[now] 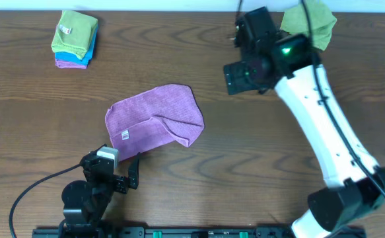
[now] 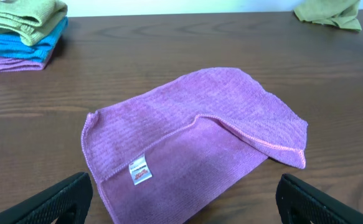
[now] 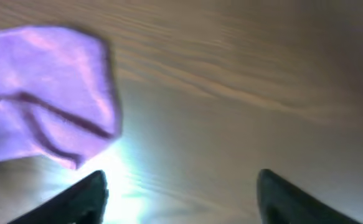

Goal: Fold the cloth
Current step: 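Lift the pink cloth with the right gripper and drag it toward center, then pull the cloth corner with the right gripper to spread it flat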

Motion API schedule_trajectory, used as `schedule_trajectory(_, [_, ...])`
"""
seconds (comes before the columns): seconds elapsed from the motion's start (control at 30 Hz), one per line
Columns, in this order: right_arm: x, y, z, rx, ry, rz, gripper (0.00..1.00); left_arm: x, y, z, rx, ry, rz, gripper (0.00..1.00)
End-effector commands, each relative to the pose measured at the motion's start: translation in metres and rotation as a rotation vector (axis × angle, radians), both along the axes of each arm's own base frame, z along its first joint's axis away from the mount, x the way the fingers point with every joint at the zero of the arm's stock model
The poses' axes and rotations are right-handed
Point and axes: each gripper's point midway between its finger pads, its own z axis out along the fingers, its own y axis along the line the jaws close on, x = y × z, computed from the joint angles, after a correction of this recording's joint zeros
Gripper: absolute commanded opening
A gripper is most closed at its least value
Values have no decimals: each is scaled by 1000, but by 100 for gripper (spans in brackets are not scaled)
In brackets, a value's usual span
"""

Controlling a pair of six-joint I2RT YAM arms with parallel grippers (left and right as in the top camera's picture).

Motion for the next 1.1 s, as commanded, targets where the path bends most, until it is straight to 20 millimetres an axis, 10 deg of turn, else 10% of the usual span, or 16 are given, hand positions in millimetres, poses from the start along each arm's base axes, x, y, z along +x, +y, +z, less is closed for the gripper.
schedule_trajectory(0.0, [-18, 43, -35, 133, 93, 181, 21, 0, 0, -9, 12, 15, -2, 95])
schedule_trajectory(0.03, [-21, 52, -45, 167, 106, 213, 1, 0, 0, -9, 12, 15, -2, 95])
schedule_trajectory(0.37, [-91, 113, -107, 326, 244, 533, 2, 0, 0, -9, 12, 15, -2, 95])
schedule_trajectory(0.5, [-115, 126, -132, 311, 258, 618, 31, 0, 0, -9, 12, 15, -2, 95])
schedule_trajectory(0.63, [-135, 136, -141, 292, 262, 708, 39, 0, 0, -9, 12, 15, -2, 96])
schedule_trajectory(1.07, [-114, 125, -173, 64, 98, 700, 44, 0, 0, -9, 12, 15, -2, 95])
